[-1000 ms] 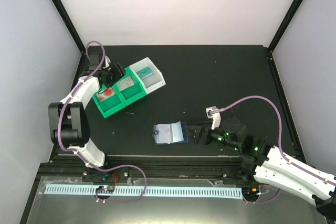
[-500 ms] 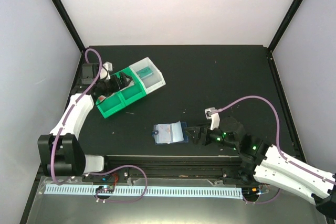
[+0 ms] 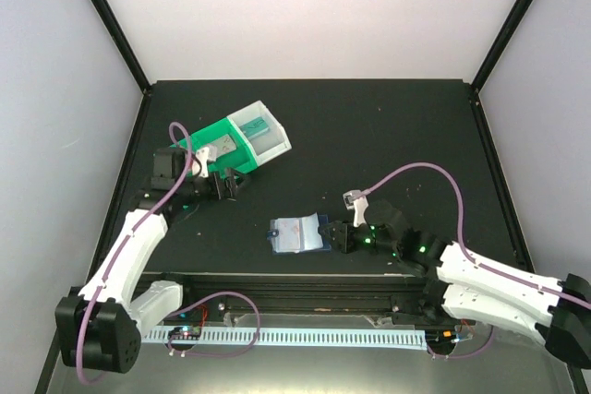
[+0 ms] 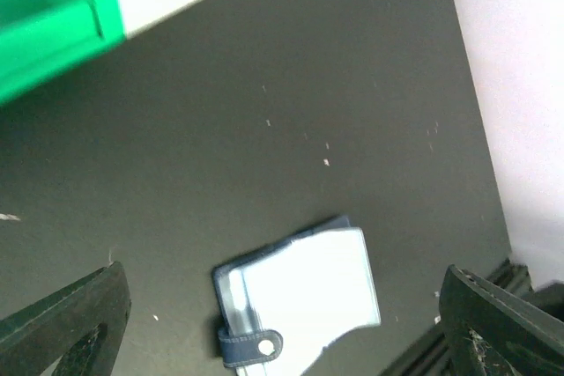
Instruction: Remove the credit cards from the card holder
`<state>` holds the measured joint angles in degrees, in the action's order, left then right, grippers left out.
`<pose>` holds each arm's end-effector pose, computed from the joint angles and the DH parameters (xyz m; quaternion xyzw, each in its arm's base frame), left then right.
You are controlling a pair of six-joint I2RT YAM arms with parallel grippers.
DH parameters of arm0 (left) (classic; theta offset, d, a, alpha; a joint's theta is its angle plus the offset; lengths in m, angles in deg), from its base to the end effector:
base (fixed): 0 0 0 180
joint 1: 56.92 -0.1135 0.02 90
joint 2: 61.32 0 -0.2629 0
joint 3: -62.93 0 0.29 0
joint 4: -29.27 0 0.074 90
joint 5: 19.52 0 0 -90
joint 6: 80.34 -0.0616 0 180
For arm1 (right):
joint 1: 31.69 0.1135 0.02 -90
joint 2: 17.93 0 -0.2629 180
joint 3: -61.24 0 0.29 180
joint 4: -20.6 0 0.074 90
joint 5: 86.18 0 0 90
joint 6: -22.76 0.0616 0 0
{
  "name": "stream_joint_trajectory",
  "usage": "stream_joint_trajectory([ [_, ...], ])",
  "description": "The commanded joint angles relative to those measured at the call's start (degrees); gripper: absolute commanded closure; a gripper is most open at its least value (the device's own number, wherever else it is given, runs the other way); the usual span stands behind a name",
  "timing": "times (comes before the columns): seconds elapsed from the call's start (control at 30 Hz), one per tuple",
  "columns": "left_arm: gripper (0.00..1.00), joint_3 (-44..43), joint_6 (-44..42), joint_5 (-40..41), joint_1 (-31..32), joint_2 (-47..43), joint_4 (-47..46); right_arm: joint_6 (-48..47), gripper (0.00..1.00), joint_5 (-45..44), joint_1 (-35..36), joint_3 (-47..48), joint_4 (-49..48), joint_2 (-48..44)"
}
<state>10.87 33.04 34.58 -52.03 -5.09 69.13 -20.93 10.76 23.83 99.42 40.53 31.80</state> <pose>0.2482 -0.0575 0.2248 -0.0219 0.8838 -0.3658 0.2909 0.1351 0.2098 0.1855 -0.0994 0.8656 0.4120 0.2666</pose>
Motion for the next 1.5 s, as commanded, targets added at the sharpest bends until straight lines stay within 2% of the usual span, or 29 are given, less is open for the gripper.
stream_joint_trajectory([
  [0.0, 0.03, 4.2, 2.4, -5.3, 2.8, -2.0, -4.8, 0.8, 0.65, 2.3, 0.0, 1.9, -5.5, 5.7],
  [0.27, 0.03, 12.2, 5.6, -4.7, 8.5, -7.4, -8.6, 1.9, 0.74, 1.8, 0.5, 4.5, -10.3, 18.6],
  [0.6, 0.03, 17.3, 10.2, -6.3, 11.4, -10.0, -13.0, 1.0, 0.75, -0.4, 1.1, 9.8, -10.9, 31.6],
  [0.83, 0.03, 20.7, 13.0, -6.3, 12.8, -11.5, -15.6, 0.4, 0.75, 2.0, 1.2, 12.3, -12.0, 39.2],
  [0.97, 0.02, 23.1, 15.5, -6.1, 13.0, -11.9, -19.2, 0.1, 0.75, 0.6, 1.2, 13.0, -11.8, 41.0],
  [1.23, 0.02, 23.6, 16.7, -6.8, 13.4, -12.5, -19.8, -0.3, 0.77, -0.5, 1.3, 13.8, -10.4, 44.1],
  [1.47, 0.02, 26.3, 20.7, -6.5, 14.3, -17.3, -20.9, 0.6, 0.86, -1.6, 1.3, 12.2, -9.9, 45.0],
])
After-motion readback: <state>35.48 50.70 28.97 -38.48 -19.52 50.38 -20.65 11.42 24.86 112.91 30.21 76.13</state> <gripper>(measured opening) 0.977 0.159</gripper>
